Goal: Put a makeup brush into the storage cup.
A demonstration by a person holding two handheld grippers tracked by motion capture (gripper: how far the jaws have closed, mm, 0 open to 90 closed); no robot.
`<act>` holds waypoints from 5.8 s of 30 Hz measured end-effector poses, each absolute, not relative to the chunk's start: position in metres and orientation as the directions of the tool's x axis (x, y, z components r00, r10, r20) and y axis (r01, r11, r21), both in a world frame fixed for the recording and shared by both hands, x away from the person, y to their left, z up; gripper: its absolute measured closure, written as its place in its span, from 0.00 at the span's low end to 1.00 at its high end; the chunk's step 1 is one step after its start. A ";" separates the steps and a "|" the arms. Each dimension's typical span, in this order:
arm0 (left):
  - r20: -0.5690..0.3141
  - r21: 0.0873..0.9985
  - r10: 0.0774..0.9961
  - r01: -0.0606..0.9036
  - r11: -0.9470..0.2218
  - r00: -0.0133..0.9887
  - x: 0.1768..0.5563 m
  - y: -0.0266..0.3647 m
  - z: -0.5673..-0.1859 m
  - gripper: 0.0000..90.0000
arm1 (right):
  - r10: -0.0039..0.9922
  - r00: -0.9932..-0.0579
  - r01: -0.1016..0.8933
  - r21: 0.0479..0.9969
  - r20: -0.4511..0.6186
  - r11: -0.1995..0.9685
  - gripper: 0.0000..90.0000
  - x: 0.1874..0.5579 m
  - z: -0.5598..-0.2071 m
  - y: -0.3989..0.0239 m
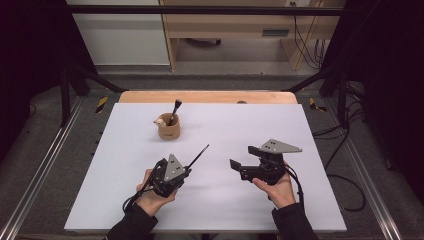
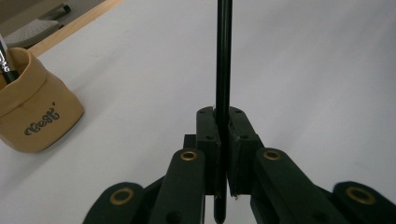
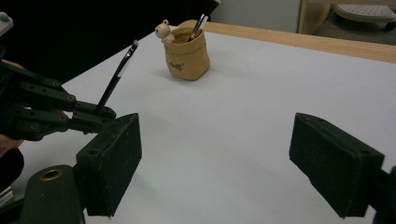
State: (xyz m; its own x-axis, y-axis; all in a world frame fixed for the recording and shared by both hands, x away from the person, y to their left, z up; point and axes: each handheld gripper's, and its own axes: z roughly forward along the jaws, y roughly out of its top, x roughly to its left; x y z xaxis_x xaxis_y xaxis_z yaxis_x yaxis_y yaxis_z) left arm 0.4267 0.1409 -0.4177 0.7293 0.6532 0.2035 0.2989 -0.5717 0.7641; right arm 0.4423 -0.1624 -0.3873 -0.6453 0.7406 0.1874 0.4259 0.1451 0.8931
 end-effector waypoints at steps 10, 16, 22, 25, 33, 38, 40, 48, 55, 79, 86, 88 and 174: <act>0.152 0.786 0.690 0.336 -0.518 0.708 0.426 0.135 -0.420 0.94 | 0.734 -0.641 0.439 0.892 0.226 0.109 0.22 0.442 -0.390 -0.154; 0.133 0.792 0.701 0.350 -0.500 0.701 0.426 0.131 -0.420 0.94 | 0.725 -0.640 0.448 0.891 0.256 0.081 0.26 0.441 -0.391 -0.147; 0.122 0.791 0.706 0.361 -0.493 0.697 0.425 0.125 -0.421 0.94 | 0.714 -0.640 0.459 0.887 0.285 0.058 0.29 0.442 -0.391 -0.137; 0.113 0.794 0.711 0.367 -0.485 0.694 0.425 0.122 -0.421 0.94 | 0.704 -0.643 0.464 0.884 0.301 0.046 0.31 0.443 -0.392 -0.133; 0.098 0.801 0.720 0.375 -0.467 0.687 0.424 0.114 -0.421 0.94 | 0.690 -0.643 0.473 0.881 0.333 0.016 0.35 0.445 -0.394 -0.125; 0.098 0.803 0.720 0.374 -0.465 0.687 0.423 0.109 -0.422 0.94 | 0.684 -0.642 0.478 0.879 0.347 0.002 0.39 0.446 -0.396 -0.122; 0.100 0.801 0.719 0.373 -0.468 0.687 0.422 0.107 -0.422 0.94 | 0.680 -0.641 0.481 0.877 0.357 -0.007 0.40 0.446 -0.396 -0.121; 0.090 0.808 0.718 0.371 -0.458 0.690 0.421 0.102 -0.422 0.94 | 0.666 -0.635 0.498 0.866 0.391 -0.034 0.50 0.447 -0.398 -0.118; 0.080 0.813 0.718 0.372 -0.449 0.691 0.418 0.097 -0.422 0.94 | 0.659 -0.622 0.512 0.856 0.424 -0.067 0.61 0.448 -0.399 -0.117; 0.059 0.829 0.712 0.363 -0.425 0.700 0.412 0.088 -0.422 0.94 | 0.615 -0.610 0.538 0.831 0.500 -0.142 0.88 0.450 -0.400 -0.116; 0.054 0.832 0.712 0.363 -0.420 0.700 0.411 0.086 -0.423 0.94 | 0.588 -0.615 0.546 0.822 0.526 -0.165 0.92 0.450 -0.401 -0.118; 0.056 0.831 0.711 0.362 -0.422 0.701 0.411 0.085 -0.423 0.94 | 0.576 -0.622 0.545 0.822 0.530 -0.168 0.93 0.450 -0.401 -0.118; 0.023 0.909 0.800 0.320 -0.267 0.600 0.436 0.168 -0.372 0.94 | 0.782 -0.592 0.376 0.925 0.195 0.055 0.20 0.430 -0.393 -0.183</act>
